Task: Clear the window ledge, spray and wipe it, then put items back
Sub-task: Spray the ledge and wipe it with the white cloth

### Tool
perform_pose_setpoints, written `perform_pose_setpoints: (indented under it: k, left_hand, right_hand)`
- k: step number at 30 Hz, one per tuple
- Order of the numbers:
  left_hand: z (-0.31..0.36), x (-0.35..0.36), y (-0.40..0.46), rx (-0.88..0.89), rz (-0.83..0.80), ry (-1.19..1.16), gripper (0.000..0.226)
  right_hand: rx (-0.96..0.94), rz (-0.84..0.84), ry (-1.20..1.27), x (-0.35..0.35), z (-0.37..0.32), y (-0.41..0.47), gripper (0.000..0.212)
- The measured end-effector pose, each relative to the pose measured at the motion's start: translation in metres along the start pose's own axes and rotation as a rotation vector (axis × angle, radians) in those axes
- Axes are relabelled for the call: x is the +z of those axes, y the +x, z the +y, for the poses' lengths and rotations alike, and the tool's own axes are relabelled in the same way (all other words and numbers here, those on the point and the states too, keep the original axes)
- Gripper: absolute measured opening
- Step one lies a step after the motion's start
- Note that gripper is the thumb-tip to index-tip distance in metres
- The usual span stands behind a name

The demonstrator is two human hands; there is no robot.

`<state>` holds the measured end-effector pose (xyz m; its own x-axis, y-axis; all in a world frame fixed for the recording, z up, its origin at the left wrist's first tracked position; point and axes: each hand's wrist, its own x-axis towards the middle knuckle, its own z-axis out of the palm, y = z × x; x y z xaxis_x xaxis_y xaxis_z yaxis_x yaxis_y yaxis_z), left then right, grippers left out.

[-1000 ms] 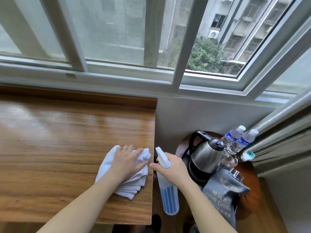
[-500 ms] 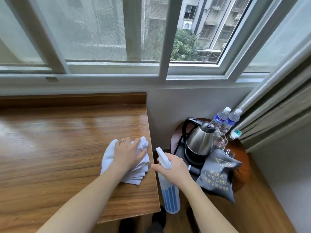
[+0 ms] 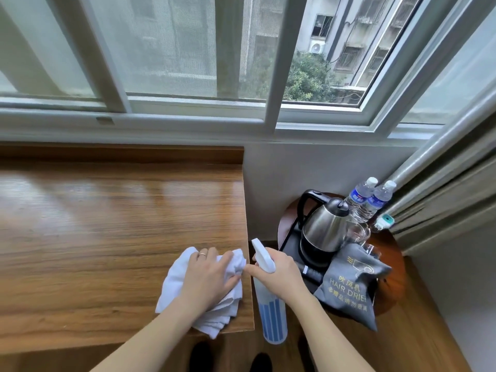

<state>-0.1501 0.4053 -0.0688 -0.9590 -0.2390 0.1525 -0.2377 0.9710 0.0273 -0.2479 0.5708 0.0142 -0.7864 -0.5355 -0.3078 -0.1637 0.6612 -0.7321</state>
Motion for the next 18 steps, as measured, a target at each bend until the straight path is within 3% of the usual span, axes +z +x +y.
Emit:
perform_pose_setpoints:
  k: [7,15,18]
  left_hand:
    - [-0.005,0.003,0.031,-0.029,0.024,0.013,0.047]
    - [-0.011,0.0,0.073,-0.118,-0.137,0.014,0.06]
    - [-0.006,-0.001,0.066,-0.141,-0.1,0.015,0.065]
  right_hand:
    - [-0.018,-0.022,-0.01,-0.002,0.015,-0.002,0.039]
    - [-0.023,-0.04,-0.064,-0.008,0.033,-0.021,0.042]
    - [-0.01,-0.037,-0.065,-0.01,0.04,-0.028,0.043]
